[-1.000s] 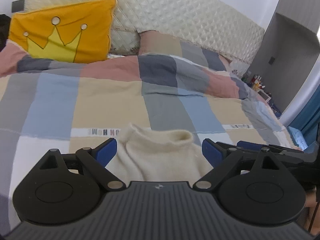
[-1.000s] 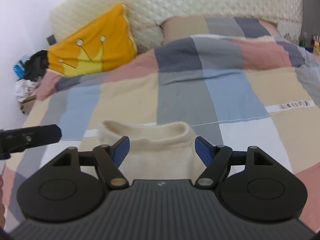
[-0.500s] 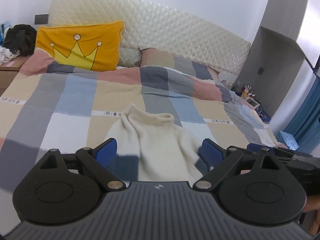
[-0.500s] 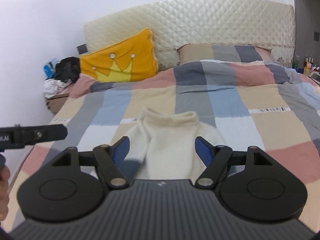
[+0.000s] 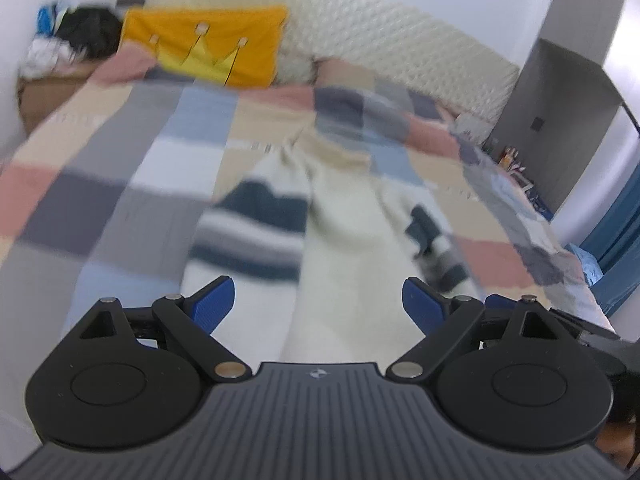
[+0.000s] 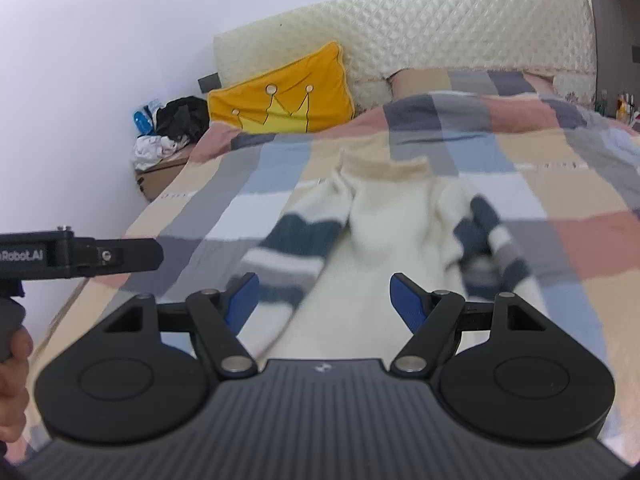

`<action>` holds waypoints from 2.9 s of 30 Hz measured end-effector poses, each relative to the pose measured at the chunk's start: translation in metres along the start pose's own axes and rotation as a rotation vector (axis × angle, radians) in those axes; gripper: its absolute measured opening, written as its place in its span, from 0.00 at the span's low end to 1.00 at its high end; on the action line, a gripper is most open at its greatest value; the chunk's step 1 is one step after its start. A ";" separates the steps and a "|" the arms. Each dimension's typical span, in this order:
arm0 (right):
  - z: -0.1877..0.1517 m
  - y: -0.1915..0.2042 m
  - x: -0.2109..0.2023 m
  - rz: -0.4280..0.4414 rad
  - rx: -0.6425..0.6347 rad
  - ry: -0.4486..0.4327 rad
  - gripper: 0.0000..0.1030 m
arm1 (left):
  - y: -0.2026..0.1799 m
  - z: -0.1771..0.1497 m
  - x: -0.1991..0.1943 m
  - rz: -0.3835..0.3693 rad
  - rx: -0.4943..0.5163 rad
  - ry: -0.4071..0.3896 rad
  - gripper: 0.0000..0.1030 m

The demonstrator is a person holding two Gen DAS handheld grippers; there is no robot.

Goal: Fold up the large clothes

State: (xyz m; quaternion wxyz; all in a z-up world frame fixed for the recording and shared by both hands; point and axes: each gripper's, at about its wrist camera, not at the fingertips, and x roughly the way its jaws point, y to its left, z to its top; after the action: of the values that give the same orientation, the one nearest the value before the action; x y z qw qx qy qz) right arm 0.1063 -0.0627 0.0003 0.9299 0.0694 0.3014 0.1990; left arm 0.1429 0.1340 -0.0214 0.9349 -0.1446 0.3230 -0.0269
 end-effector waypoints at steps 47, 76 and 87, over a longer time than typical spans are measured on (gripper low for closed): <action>-0.089 -0.021 0.084 -0.077 -0.034 0.008 0.72 | 0.195 0.065 0.059 0.322 -0.088 0.161 0.08; -0.091 0.011 0.155 -0.136 -0.115 0.029 0.72 | 0.495 0.185 0.236 0.449 -0.519 0.085 0.09; -0.092 0.010 0.148 -0.122 -0.112 0.030 0.72 | 0.454 0.193 0.203 0.378 -0.403 0.105 0.53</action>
State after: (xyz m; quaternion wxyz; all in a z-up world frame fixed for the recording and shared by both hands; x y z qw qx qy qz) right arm 0.1587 0.0083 -0.1508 0.9381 -0.0044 0.3075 0.1595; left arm 0.4016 0.5879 -0.1278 0.8579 -0.2631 0.3909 0.2052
